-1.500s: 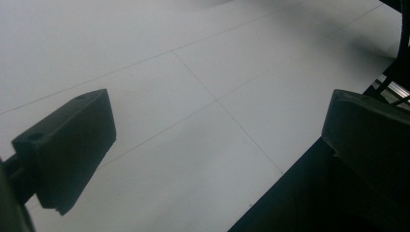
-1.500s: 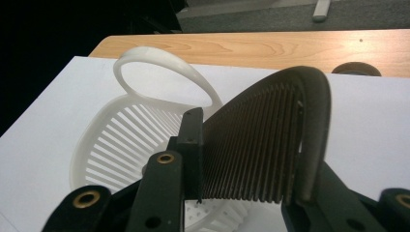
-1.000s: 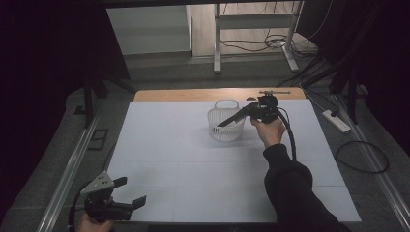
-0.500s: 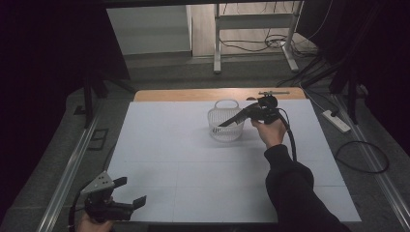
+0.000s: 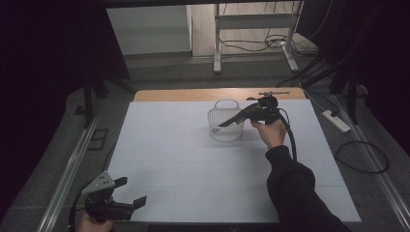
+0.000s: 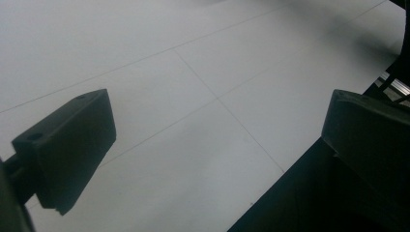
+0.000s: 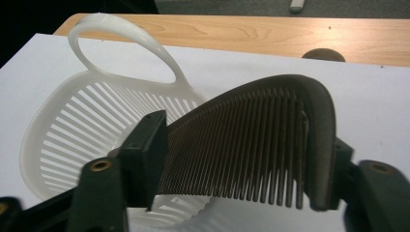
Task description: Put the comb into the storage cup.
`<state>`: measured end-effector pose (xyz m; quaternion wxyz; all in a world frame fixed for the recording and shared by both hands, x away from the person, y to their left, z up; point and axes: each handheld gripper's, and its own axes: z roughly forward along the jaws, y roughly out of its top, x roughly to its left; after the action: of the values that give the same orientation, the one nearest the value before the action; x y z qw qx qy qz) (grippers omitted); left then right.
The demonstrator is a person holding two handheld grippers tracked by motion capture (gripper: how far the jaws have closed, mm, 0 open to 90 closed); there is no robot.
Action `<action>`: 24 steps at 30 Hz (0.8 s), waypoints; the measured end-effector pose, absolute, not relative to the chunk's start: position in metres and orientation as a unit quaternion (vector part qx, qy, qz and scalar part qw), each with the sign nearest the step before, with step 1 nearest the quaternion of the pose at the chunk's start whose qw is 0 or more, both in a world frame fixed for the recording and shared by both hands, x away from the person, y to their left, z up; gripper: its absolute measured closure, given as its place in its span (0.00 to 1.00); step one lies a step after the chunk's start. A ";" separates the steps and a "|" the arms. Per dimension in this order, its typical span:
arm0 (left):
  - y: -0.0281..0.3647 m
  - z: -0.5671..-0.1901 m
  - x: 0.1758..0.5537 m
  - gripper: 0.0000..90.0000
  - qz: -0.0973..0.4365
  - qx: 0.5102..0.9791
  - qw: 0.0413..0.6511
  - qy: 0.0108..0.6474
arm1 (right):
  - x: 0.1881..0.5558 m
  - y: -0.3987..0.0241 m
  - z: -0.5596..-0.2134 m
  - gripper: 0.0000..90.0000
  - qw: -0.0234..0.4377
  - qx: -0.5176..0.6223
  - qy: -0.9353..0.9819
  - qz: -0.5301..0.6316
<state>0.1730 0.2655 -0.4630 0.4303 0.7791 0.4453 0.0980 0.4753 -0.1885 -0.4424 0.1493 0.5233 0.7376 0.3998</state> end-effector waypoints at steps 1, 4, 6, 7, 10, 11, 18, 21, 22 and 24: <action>0.265 -0.463 0.173 0.00 0.098 0.779 0.430 0.445 | 0.475 -0.188 -0.442 0.36 0.147 0.525 0.737 0.400; 0.265 -0.463 0.173 0.00 0.098 0.779 0.430 0.445 | 0.474 -0.189 -0.440 0.30 0.143 0.526 0.736 0.400; 0.266 -0.463 0.173 0.00 0.097 0.779 0.430 0.445 | 0.473 -0.189 -0.439 0.28 0.145 0.526 0.738 0.397; 0.266 -0.463 0.173 0.00 0.097 0.779 0.430 0.445 | 0.473 -0.189 -0.438 0.27 0.146 0.524 0.740 0.396; 0.266 -0.463 0.173 0.00 0.097 0.779 0.430 0.446 | 0.472 -0.190 -0.437 0.24 0.149 0.520 0.744 0.392; 0.266 -0.463 0.173 0.00 0.097 0.779 0.431 0.446 | 0.471 -0.191 -0.435 0.21 0.150 0.518 0.747 0.389; 0.266 -0.463 0.173 0.00 0.097 0.778 0.431 0.447 | 0.464 -0.190 -0.432 0.14 0.146 0.497 0.771 0.372; 0.266 -0.463 0.173 0.00 0.097 0.778 0.431 0.447 | 0.461 -0.187 -0.432 0.09 0.150 0.484 0.781 0.363; 0.266 -0.463 0.173 0.00 0.097 0.778 0.431 0.447 | 0.461 -0.187 -0.432 0.09 0.150 0.484 0.781 0.363; 0.266 -0.463 0.173 0.00 0.097 0.778 0.431 0.447 | 0.457 -0.186 -0.432 0.07 0.146 0.475 0.788 0.363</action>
<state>0.1732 0.2659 -0.4629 0.4308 0.7780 0.4469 0.0971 0.4569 -0.1859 -0.4324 0.1456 0.4750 0.7882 0.3632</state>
